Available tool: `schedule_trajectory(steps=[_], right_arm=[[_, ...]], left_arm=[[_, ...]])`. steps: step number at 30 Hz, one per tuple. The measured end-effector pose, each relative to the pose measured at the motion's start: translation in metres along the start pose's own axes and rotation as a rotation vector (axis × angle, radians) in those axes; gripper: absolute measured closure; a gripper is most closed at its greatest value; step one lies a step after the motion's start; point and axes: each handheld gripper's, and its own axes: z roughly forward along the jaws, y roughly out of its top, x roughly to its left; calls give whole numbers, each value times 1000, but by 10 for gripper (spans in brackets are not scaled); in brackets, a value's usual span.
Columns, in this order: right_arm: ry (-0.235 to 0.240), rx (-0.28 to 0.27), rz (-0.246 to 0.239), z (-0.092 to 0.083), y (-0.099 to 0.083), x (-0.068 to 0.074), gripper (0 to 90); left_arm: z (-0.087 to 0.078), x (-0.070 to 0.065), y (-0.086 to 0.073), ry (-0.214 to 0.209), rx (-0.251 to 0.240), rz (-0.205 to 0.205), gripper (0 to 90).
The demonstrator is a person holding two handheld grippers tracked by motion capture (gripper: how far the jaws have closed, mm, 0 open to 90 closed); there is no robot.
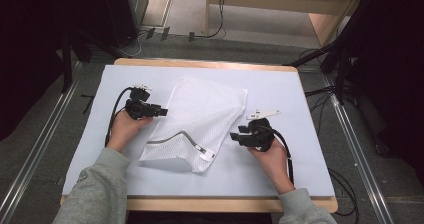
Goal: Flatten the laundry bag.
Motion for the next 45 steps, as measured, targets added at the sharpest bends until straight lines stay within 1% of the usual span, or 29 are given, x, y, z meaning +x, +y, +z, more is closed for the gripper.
schedule_trajectory(steps=[2, 3, 4, 5, 6, 8, 10, 11, 13, 14, 15, 16, 17, 18, 19, 20, 23, 24, 26, 29, 30, 33, 34, 38, 39, 40, 42, 45], right_arm=[[3, -11, -4, -2, -1, 3, 536], [3, -14, 6, -3, -2, 4, 536], [6, -21, 5, -3, -4, 6, 536], [4, -20, 8, -3, -4, 7, 536], [1, -19, 15, -3, -5, 7, 536], [5, -17, 14, -3, -7, 8, 536], [2, -14, 20, -2, -7, 8, 536], [1, -14, 19, -2, -8, 9, 536], [0, -11, 23, -2, -9, 10, 535], [-1, -12, 23, -2, -9, 10, 535], [-1, -13, 22, -2, -10, 11, 535], [-1, -13, 22, -2, -10, 11, 535], [-1, -11, 23, -1, -10, 11, 535], [2, -12, 25, 0, -9, 12, 535], [2, -12, 25, 0, -9, 12, 535], [3, -14, 21, 1, -9, 13, 534], [12, -6, 19, 4, -9, 14, 532], [14, -4, 18, 5, -8, 15, 532], [15, 3, 16, 6, -8, 17, 532], [20, 3, 11, 7, -8, 18, 531], [22, 4, 11, 7, -8, 18, 531], [26, 6, 11, 9, -7, 19, 531], [29, 6, 10, 11, -6, 21, 531], [33, 10, -3, 16, -4, 23, 531], [37, 15, -11, 20, -2, 26, 531], [37, 15, -11, 20, -2, 26, 531], [46, 19, -19, 26, 0, 29, 532], [51, 26, -28, 30, 2, 31, 531]], left_arm=[[5, 1, 3, 1, 1, -6, 560], [7, 1, 3, 3, -4, -9, 560], [11, 2, 5, 11, 5, -7, 560], [11, 2, 5, 11, 5, -7, 560], [13, 3, 5, 14, 11, 0, 561], [16, 3, 7, -1, 7, -5, 572], [18, 2, 7, -5, 2, -3, 593], [19, 1, 8, -5, 1, 8, 593], [21, -1, 8, 6, 0, 22, 659], [21, -1, 8, 6, 0, 22, 686], [22, -1, 8, 8, -2, 15, 715], [23, -2, 8, 10, -2, 9, 715], [23, -2, 8, 8, -1, -1, 743], [24, -2, 8, 9, -1, 2, 793], [24, -2, 8, 18, 2, 1, 825], [24, -2, 8, 20, 6, -1, 887], [23, 0, 9, 5, 11, -16, 899], [21, 1, 9, 8, 11, -25, 900], [17, 5, 9, 6, -11, -52, 900], [9, 11, 7, 11, -35, -74, 900], [7, 14, 6, 9, -36, -80, 900], [2, 19, 3, 25, -40, -94, 899], [-2, 22, 0, 27, -42, -103, 899], [-5, 24, -4, 27, -35, -111, 897], [-5, 24, -5, 30, -33, -115, 896], [-7, 24, -6, 34, -30, -110, 896], [-10, 25, -8, 44, -29, -111, 896], [-14, 28, -12, 51, -29, -116, 895]])
